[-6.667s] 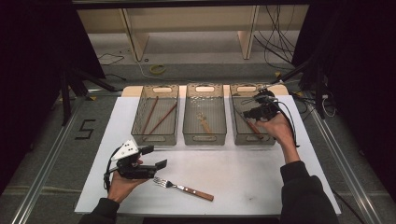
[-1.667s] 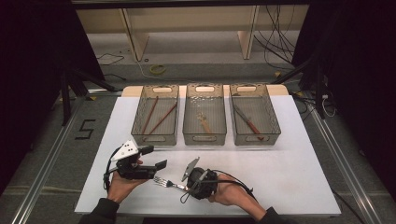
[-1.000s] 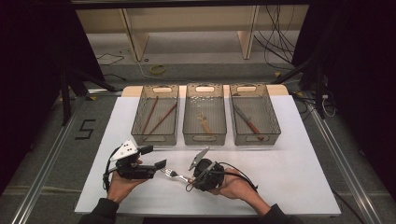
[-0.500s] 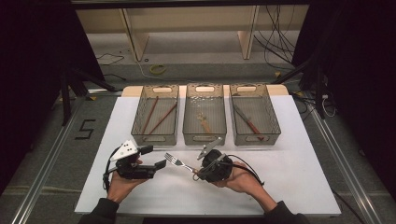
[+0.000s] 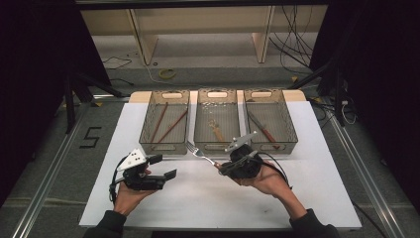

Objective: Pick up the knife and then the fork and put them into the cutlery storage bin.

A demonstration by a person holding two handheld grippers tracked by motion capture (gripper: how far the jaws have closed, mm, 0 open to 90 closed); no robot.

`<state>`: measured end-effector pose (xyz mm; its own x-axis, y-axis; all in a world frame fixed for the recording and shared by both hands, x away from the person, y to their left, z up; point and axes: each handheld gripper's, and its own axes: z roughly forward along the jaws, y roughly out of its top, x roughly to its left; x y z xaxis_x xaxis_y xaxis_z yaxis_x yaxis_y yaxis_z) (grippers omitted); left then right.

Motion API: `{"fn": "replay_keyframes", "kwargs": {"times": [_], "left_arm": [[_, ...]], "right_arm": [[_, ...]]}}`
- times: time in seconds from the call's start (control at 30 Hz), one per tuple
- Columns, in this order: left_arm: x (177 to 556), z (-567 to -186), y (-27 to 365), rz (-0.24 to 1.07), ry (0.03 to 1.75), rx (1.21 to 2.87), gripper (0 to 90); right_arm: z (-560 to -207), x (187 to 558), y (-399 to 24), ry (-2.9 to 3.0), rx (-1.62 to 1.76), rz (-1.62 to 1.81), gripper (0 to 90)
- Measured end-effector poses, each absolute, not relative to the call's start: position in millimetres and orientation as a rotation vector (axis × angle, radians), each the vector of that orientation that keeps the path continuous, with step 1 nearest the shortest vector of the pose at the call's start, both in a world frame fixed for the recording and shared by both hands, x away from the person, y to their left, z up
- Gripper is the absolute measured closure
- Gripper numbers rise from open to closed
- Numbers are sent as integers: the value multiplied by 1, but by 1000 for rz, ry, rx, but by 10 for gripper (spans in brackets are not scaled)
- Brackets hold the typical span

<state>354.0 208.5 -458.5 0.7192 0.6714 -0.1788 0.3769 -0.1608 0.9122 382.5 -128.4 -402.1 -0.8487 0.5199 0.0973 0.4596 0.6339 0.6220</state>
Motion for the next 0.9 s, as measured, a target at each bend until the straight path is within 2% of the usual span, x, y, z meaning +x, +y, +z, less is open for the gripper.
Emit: {"fn": "replay_keyframes", "kwargs": {"times": [0.53,0.9], "left_arm": [[355,-458,207,313,833,1776,164],[354,-460,209,297,835,1767,164]], "right_arm": [[-383,408,-191,2548,1036,1108,776],[-377,416,-211,2466,1114,1115,776]]}}
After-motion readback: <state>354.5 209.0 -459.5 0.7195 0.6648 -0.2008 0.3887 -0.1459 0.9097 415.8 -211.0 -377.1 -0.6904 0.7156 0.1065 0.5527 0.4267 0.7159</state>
